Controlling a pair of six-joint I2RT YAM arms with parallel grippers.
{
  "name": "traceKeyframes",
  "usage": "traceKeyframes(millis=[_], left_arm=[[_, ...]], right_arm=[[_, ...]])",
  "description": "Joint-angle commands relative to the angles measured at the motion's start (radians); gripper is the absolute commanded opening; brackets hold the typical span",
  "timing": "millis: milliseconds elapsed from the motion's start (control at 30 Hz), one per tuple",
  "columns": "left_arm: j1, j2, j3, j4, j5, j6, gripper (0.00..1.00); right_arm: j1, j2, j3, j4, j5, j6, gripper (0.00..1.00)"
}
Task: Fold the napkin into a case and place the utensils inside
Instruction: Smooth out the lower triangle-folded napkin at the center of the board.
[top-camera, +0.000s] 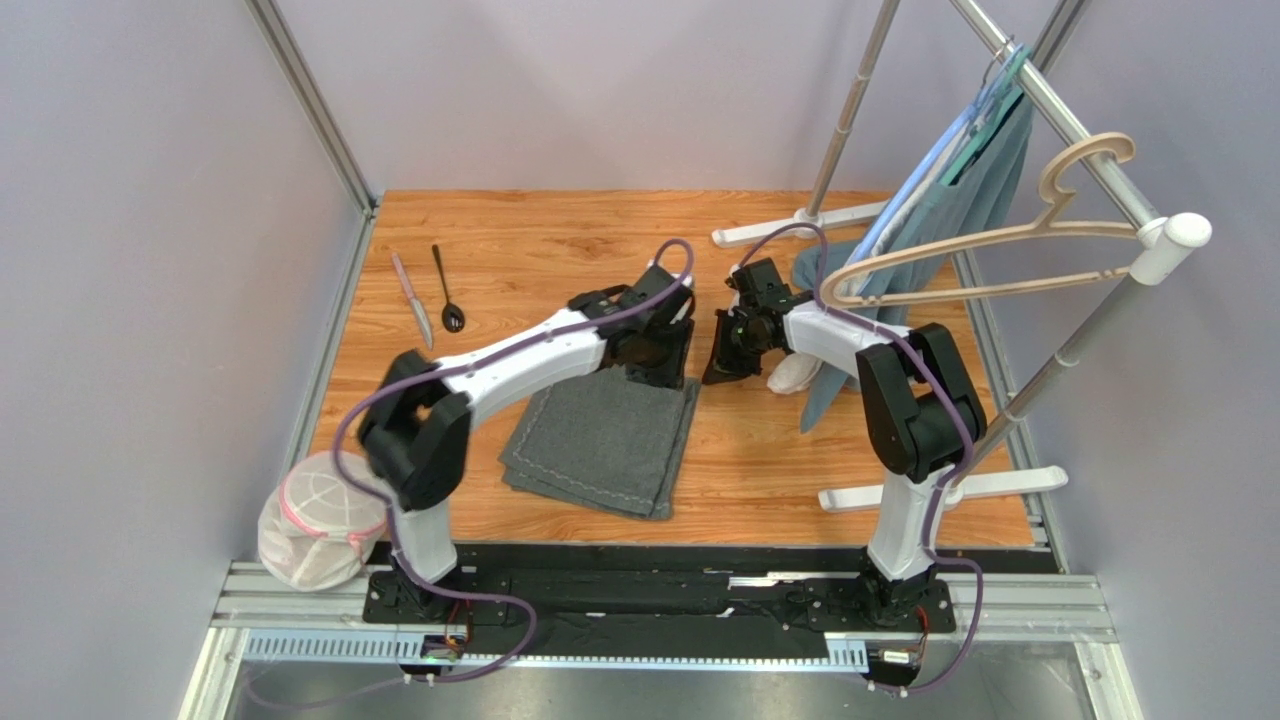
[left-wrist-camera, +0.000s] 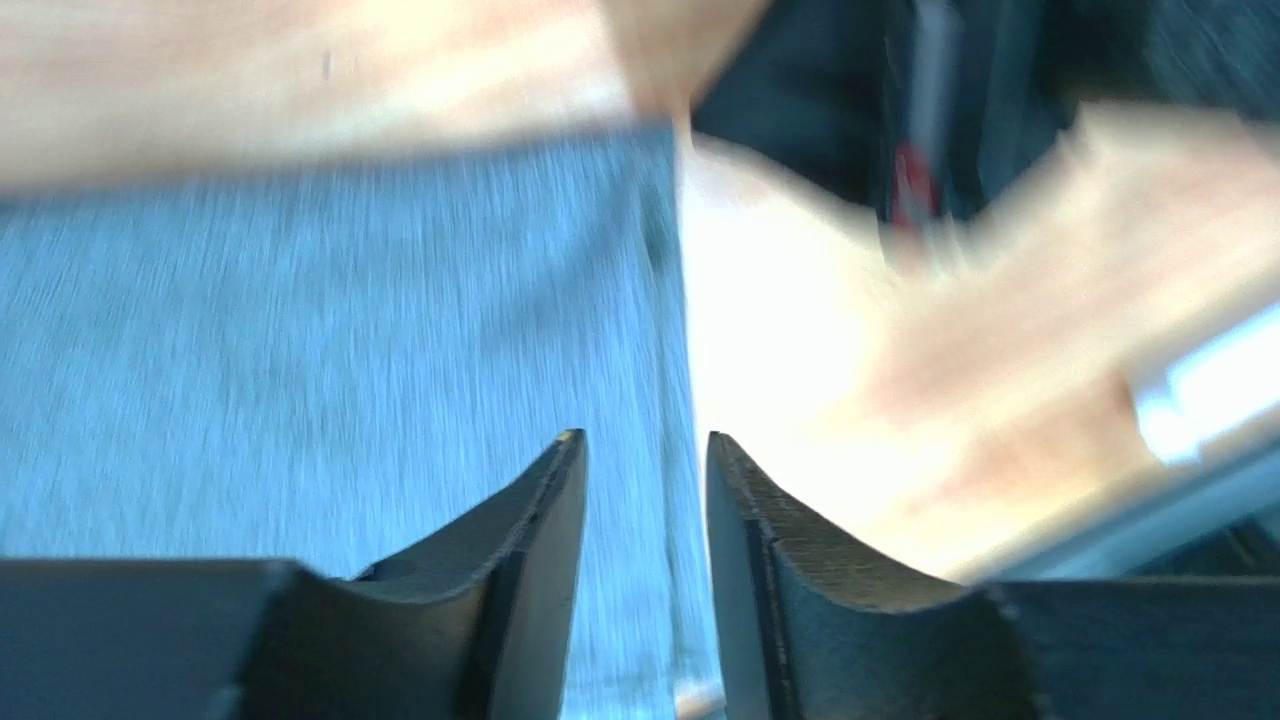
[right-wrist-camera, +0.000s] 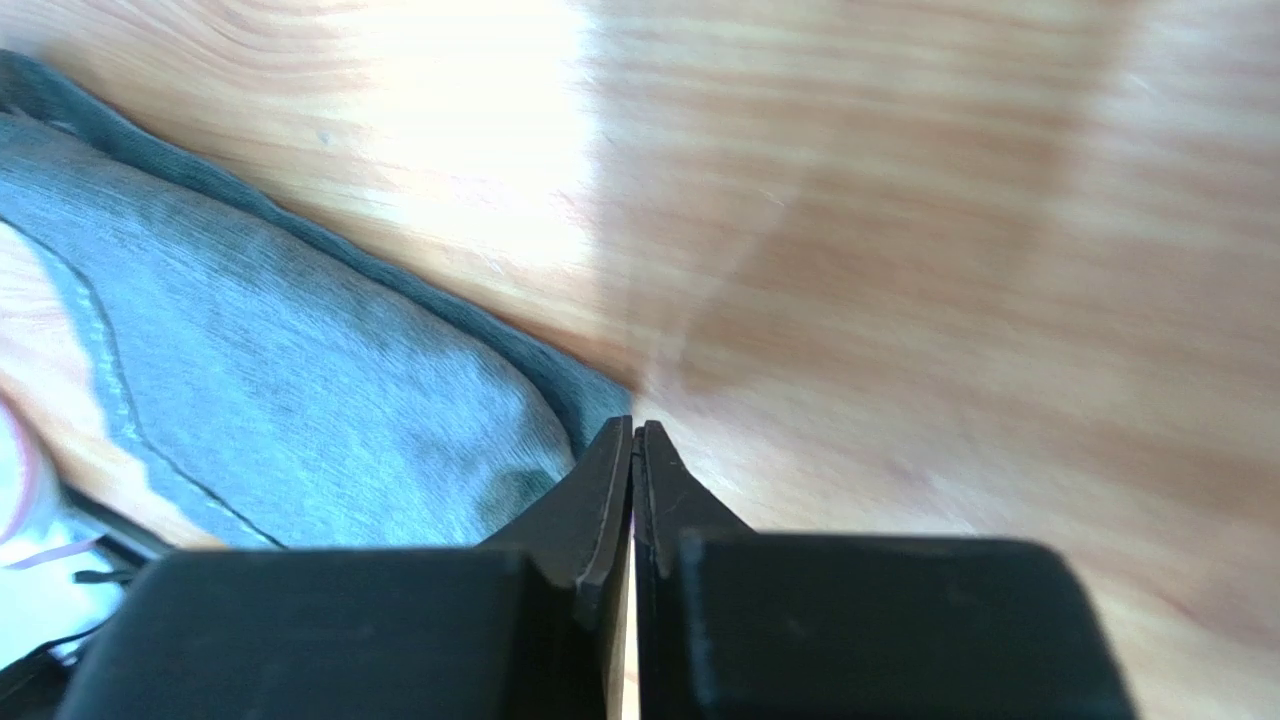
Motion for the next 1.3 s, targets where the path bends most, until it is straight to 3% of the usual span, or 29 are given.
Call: traceKeyframes(millis=[0, 167, 433, 767, 1267], left_arm=[[-0.012, -0.248, -0.248, 0.064, 0.136, -0.031, 0.38], [-0.135, -0.393, -0.519, 0.245, 0.146, -0.074, 0.36], [-0.305, -0.364, -0.540, 0.216, -0.067, -0.126, 0.39], [-0.313, -0.421, -0.627, 0.210, -0.105, -0.158, 0.39], [-0.312, -0.419, -0.670, 0.259, -0.052, -0.203, 0.39]], right_arm=[[0.014, -0.127, 0.015, -0.113, 0.076, -0.050, 0.06], [0.115, -0.245, -0.135, -0.076, -0.014, 0.002, 0.17], [0.301, -0.417, -0.341, 0.014, -0.047, 0.154, 0.18], [0.407, -0.469, -0.473, 0.134, -0.083, 0.257, 0.10], [0.438, -0.415, -0.482, 0.217, -0.096, 0.294, 0.03]])
